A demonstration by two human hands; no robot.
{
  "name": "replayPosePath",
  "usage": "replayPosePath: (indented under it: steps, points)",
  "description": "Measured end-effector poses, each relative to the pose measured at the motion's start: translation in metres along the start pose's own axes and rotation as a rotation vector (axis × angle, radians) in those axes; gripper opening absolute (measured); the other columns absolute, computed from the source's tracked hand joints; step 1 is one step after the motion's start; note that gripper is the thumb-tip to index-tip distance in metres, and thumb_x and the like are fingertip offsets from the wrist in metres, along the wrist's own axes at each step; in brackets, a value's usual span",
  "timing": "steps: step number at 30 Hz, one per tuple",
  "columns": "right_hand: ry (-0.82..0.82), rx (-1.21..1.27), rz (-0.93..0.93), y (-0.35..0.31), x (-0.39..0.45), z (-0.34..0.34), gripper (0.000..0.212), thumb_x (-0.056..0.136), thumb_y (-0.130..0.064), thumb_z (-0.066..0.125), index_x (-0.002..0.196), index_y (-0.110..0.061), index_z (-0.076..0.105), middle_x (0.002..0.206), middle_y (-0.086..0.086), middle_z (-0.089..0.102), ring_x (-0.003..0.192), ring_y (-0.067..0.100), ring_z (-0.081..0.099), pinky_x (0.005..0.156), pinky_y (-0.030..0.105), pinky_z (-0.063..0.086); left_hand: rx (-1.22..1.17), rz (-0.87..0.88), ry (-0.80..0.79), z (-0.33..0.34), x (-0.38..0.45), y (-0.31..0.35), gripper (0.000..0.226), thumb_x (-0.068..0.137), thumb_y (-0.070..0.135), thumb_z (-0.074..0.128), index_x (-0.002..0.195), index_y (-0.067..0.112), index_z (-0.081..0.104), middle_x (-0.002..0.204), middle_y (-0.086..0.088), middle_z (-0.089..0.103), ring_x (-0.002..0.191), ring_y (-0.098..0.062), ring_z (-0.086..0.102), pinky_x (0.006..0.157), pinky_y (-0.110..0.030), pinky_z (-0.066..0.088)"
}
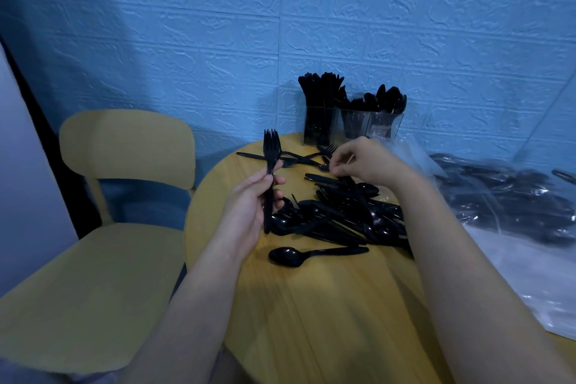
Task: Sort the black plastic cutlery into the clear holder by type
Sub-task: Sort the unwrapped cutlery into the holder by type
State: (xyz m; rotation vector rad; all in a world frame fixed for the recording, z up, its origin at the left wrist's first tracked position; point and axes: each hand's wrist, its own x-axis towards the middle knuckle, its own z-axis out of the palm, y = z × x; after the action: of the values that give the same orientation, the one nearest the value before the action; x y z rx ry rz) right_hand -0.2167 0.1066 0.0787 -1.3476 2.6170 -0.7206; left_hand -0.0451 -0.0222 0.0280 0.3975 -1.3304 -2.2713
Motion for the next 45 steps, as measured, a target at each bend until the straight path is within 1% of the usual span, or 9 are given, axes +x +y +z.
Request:
replayPosePath:
  steps: [5,11,14,20,24,29,32,37,45]
  points:
    - [-0.171,-0.174,0.099,0.013,-0.002,0.004,0.009,0.086,-0.012,0.067,0.087,-0.021,0.066,0.092,-0.006,0.063,0.091,0.01,0.057,0.067,0.013,0.037,0.032,-0.016,-0.005,0.0,0.001,-0.001,0.03,0.098,0.003,0.04,0.119,0.008,0.061,0.078,0.0,0.063,0.061,-0.007,0.053,0.056,-0.019,0.05]
    - [-0.227,-0.211,-0.063,0.0,0.002,0.014,0.035,0.088,-0.026,0.064,0.123,-0.028,0.061,0.127,-0.002,0.049,0.117,0.014,0.044,0.102,0.032,0.037,0.059,-0.019,0.001,0.002,0.001,-0.002,0.03,0.098,0.003,0.04,0.118,0.008,0.062,0.076,0.002,0.064,0.062,-0.007,0.053,0.056,-0.018,0.05]
    - [-0.312,-0.276,-0.078,-0.001,0.004,0.023,0.035,0.089,-0.025,0.063,0.124,-0.027,0.061,0.134,0.002,0.044,0.125,0.019,0.039,0.106,0.036,0.034,0.063,-0.026,-0.01,0.002,0.0,-0.002,0.03,0.098,0.004,0.041,0.12,0.008,0.061,0.078,0.001,0.063,0.064,-0.008,0.053,0.057,-0.019,0.05]
    - [-0.112,-0.154,-0.075,0.001,0.002,0.02,0.016,0.085,-0.021,0.068,0.101,-0.022,0.07,0.113,-0.002,0.058,0.107,0.014,0.051,0.088,0.025,0.039,0.068,-0.03,-0.007,0.003,-0.002,-0.001,0.029,0.098,0.004,0.041,0.118,0.008,0.061,0.081,-0.001,0.063,0.065,-0.008,0.054,0.059,-0.019,0.05]
    - [0.041,-0.015,-0.07,-0.004,-0.001,0.01,0.01,0.084,-0.019,0.069,0.093,-0.024,0.07,0.1,-0.006,0.066,0.095,0.009,0.056,0.088,0.025,0.043,0.065,-0.032,-0.004,0.003,-0.002,-0.002,0.028,0.098,0.004,0.042,0.116,0.008,0.062,0.08,0.0,0.064,0.063,-0.007,0.055,0.057,-0.018,0.05]
    - [0.394,0.215,-0.144,-0.02,-0.006,-0.016,0.01,0.083,-0.015,0.07,0.091,-0.021,0.073,0.082,-0.017,0.066,0.081,-0.001,0.06,0.08,0.014,0.046,0.072,-0.018,0.008,0.002,-0.002,-0.002,0.027,0.097,0.004,0.043,0.114,0.011,0.063,0.081,0.0,0.067,0.064,-0.007,0.057,0.058,-0.018,0.051]
    - [0.563,0.409,-0.203,-0.034,-0.009,-0.026,0.014,0.081,-0.015,0.072,0.083,-0.028,0.071,0.079,-0.019,0.066,0.078,0.001,0.062,0.076,0.017,0.049,0.072,-0.005,0.006,0.003,-0.002,-0.002,0.028,0.097,0.003,0.042,0.113,0.012,0.063,0.08,0.002,0.068,0.064,-0.005,0.058,0.06,-0.018,0.051]
    - [0.455,0.662,-0.224,-0.061,-0.01,-0.013,0.011,0.081,-0.008,0.072,0.083,-0.019,0.07,0.077,-0.006,0.067,0.073,0.006,0.063,0.065,0.02,0.053,0.044,-0.024,-0.064,0.004,-0.005,-0.001,0.03,0.096,0.001,0.043,0.119,0.01,0.061,0.087,-0.002,0.068,0.074,-0.009,0.061,0.064,-0.019,0.053]
    - [0.472,0.539,-0.15,-0.064,0.005,0.029,0.007,0.08,-0.014,0.074,0.08,-0.021,0.072,0.076,-0.014,0.064,0.068,-0.002,0.055,0.068,0.011,0.042,-0.018,-0.136,-0.215,0.004,-0.004,-0.002,0.026,0.097,0.008,0.042,0.114,0.01,0.061,0.094,-0.005,0.073,0.071,-0.011,0.067,0.067,-0.026,0.058]
